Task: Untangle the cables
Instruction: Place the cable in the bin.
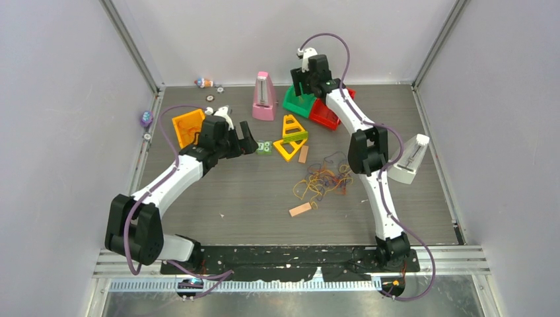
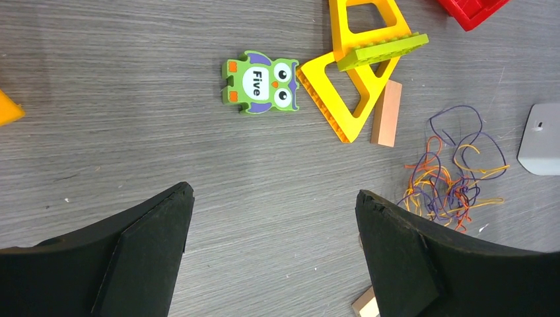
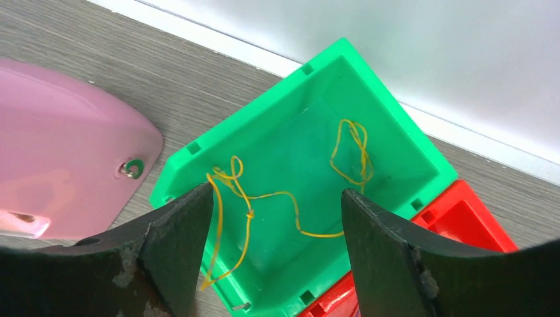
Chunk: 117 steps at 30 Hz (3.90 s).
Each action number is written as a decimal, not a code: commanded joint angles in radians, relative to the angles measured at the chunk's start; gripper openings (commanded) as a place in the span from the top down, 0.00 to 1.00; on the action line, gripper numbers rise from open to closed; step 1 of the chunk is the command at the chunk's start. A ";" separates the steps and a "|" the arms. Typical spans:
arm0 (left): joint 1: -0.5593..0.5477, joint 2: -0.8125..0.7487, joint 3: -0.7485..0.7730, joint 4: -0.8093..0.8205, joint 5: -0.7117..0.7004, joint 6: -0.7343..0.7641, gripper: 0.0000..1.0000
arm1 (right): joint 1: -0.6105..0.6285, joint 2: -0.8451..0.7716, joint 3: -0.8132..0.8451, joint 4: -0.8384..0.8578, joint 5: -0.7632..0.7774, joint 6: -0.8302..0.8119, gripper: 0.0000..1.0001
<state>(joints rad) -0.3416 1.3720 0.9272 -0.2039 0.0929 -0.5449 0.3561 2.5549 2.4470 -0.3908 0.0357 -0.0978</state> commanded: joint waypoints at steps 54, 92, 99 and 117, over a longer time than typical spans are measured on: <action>0.007 -0.051 -0.028 -0.023 0.040 0.040 0.10 | 0.147 -0.054 -0.149 -0.048 0.056 -0.208 0.92; 0.007 -0.020 0.010 -0.046 0.062 0.047 0.11 | -0.043 0.020 -0.003 -0.207 0.161 0.137 0.95; 0.007 -0.039 -0.001 -0.048 0.067 0.043 0.11 | -0.043 -0.074 -0.145 -0.266 0.146 0.131 0.95; 0.007 -0.078 -0.024 -0.051 0.072 0.042 0.11 | -0.042 -0.275 -0.372 -0.190 0.109 0.122 0.93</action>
<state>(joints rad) -0.3401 1.3224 0.8974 -0.2638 0.1509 -0.5121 0.3130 2.3363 2.0182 -0.6052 0.1215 0.0360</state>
